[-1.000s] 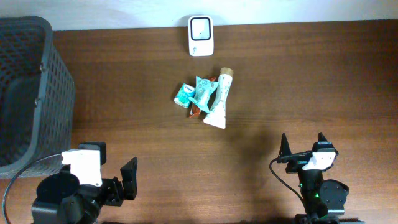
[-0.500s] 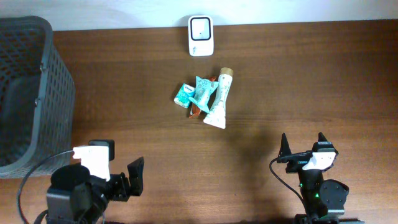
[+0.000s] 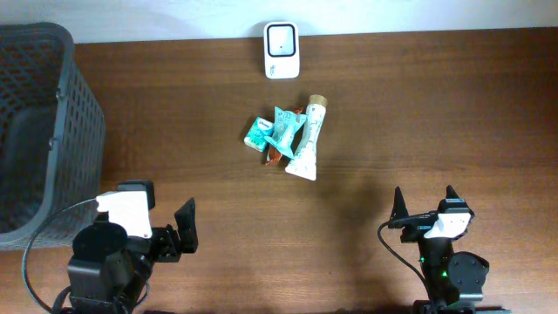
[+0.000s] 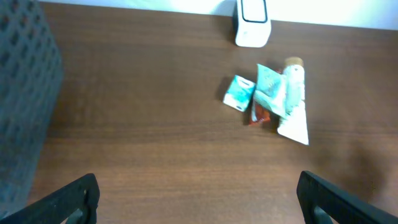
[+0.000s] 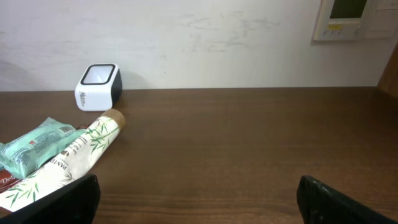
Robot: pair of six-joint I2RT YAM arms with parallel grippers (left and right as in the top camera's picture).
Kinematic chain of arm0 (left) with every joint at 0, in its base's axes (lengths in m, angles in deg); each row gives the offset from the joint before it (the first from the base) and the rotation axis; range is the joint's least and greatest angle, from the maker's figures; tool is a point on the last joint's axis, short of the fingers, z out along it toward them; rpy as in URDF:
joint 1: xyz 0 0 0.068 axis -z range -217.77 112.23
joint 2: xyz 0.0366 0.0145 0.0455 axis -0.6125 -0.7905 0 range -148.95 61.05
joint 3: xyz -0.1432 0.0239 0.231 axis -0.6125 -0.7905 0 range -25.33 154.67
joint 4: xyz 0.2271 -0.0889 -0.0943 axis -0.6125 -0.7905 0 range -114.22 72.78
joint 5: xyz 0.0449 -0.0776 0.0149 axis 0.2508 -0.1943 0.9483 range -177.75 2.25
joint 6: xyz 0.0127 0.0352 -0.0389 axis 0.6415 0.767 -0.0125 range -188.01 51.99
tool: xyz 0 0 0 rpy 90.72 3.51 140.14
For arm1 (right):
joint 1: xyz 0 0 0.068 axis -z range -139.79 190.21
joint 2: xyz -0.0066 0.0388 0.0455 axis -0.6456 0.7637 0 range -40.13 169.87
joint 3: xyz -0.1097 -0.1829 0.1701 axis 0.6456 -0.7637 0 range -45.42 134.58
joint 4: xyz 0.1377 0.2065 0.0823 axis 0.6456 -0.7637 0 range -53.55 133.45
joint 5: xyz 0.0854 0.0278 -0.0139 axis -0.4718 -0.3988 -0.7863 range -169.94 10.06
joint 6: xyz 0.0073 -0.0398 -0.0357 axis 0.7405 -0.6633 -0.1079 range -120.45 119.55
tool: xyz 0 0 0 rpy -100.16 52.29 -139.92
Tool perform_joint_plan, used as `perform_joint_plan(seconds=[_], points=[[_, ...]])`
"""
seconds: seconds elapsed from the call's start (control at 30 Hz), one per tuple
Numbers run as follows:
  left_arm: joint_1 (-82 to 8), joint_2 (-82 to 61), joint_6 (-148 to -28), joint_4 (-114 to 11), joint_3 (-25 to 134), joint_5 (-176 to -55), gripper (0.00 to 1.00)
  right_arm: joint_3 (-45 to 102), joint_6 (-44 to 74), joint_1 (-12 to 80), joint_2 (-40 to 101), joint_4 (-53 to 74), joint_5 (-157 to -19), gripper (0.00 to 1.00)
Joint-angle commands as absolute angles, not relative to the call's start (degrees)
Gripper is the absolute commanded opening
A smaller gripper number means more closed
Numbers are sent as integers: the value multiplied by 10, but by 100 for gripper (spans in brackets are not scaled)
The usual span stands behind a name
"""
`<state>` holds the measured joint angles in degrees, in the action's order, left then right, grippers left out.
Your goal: Scan the item barcode
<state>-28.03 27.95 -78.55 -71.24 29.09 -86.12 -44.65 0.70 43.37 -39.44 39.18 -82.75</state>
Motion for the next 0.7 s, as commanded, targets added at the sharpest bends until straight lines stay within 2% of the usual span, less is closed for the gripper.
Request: perform_joint_plan(seconds=[0.0,0.4,0.57,0.67], points=[[-282,277,-791,-703,287,-813,99,-451,9,428,-399,390,-824,99],[-282,265,-791,-694,287,-800,99,-451,9,428,-399,390,-824,99],[-282,266,-791,-690,287,-893,99,-451,9,428,-399,390,-824,99],[-282,270,-791,-684,287,-906,99,-451,9,428,-399,390,-824,99]])
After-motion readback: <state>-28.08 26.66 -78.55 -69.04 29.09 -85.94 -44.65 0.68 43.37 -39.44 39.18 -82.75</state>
